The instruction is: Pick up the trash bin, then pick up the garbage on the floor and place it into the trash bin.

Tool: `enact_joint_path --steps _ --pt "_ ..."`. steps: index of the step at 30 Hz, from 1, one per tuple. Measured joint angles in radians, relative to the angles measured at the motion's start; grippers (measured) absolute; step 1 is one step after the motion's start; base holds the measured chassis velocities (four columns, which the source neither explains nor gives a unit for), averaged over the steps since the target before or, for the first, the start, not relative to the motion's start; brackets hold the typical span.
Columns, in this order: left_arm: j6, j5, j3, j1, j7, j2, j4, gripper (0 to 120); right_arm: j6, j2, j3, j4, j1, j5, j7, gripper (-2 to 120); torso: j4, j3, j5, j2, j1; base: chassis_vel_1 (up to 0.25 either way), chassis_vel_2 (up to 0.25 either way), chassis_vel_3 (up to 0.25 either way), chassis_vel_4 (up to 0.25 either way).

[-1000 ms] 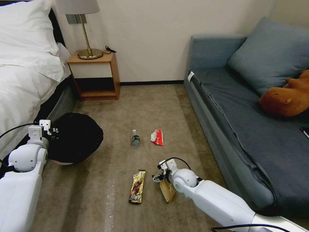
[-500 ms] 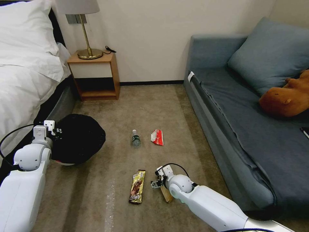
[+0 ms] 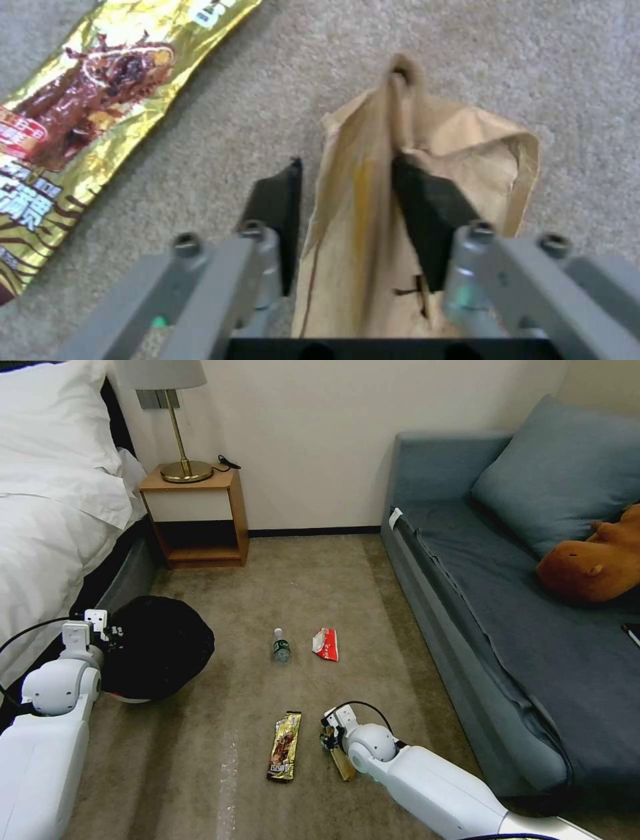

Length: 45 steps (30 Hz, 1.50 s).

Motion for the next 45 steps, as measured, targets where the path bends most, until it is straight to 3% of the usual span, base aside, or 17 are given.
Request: enact_joint_path --steps 7,9,28,37,44,45 --pt "-0.012 -0.017 -0.001 -0.010 0.010 0.000 0.011 7 0.006 0.008 0.009 -0.003 -0.006 -0.009 -0.011 2 -0.0001 0.000 0.0000 0.000 0.000 0.000 0.000 0.000 0.000" --pt "-0.014 -0.018 -0.001 -0.012 0.011 0.001 0.014 7 0.007 0.008 0.011 -0.003 -0.008 -0.012 -0.013 0 -0.0001 0.000 0.0000 0.000 0.000 0.000 0.000 0.000 0.000" --pt "-0.023 -0.018 -0.003 -0.004 0.015 0.005 0.016 7 0.022 0.010 0.050 0.023 0.022 -0.012 -0.021 0 0.0000 0.000 0.0000 0.000 0.000 0.000 0.000 0.000 0.000" --pt "-0.031 -0.029 0.015 0.001 0.028 0.007 -0.004 7 -0.005 -0.021 0.049 0.172 0.133 0.101 0.000 0 -0.0001 0.000 0.0000 0.000 0.000 0.000 0.000 0.000 0.000" --pt "-0.045 -0.044 0.033 0.007 0.042 -0.003 -0.021 7 -0.003 0.018 0.036 0.228 0.227 0.171 0.012 0 -0.0002 0.000 0.0000 0.000 0.000 0.000 0.000 0.000 0.000" --pt "-0.047 -0.048 0.042 0.007 0.045 -0.014 -0.026 7 0.001 0.079 0.053 0.226 0.273 0.195 0.014 0 0.0000 0.000 0.0000 0.000 0.000 0.000 0.000 0.000 0.000"
